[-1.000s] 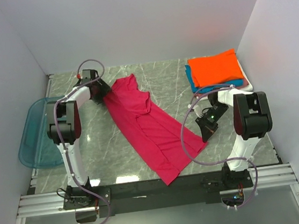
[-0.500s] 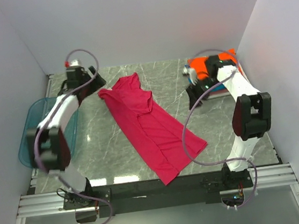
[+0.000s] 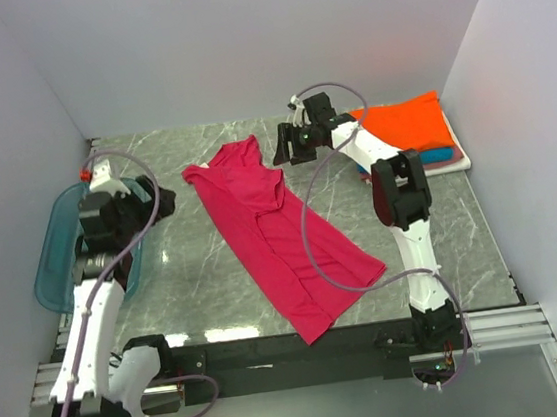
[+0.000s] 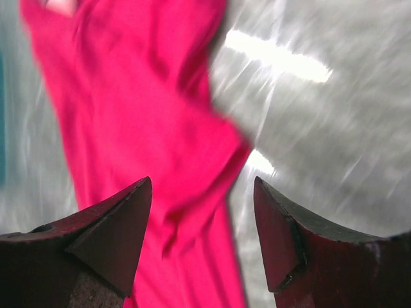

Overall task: Fold and stack the t-shirts
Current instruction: Fold the tshirt

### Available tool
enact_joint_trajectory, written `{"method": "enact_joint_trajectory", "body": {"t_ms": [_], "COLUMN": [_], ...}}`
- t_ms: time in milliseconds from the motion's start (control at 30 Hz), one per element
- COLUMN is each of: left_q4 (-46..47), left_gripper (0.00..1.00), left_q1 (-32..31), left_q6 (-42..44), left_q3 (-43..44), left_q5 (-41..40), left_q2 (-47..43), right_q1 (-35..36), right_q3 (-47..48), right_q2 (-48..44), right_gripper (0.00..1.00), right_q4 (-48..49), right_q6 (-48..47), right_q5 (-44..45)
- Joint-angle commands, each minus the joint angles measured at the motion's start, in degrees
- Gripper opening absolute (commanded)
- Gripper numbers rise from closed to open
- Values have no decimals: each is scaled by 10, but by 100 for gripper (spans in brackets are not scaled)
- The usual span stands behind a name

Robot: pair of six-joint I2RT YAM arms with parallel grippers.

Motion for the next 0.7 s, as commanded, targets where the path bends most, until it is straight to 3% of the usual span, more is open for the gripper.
{"method": "enact_joint_trajectory", "body": {"t_ms": [0, 233, 400, 667], "left_q4": [-23, -27, -30, -29], "left_gripper": [96, 98, 98, 97], "left_q1": [1, 1, 1, 1], "left_q6": [40, 37, 41, 43], "left_q3": [-33, -65, -62, -60], "left_q5": [39, 49, 55, 66], "left_q2": [-75, -157, -145, -141], "right_q1": [5, 13, 17, 18], "right_q3": [79, 146, 125, 124], "right_q2": [42, 109, 109, 123], "right_gripper": [72, 71, 69, 58], "right_q4": [55, 7, 2, -37], "right_q6": [113, 141, 133, 128], "right_q5": [72, 82, 87, 51]}}
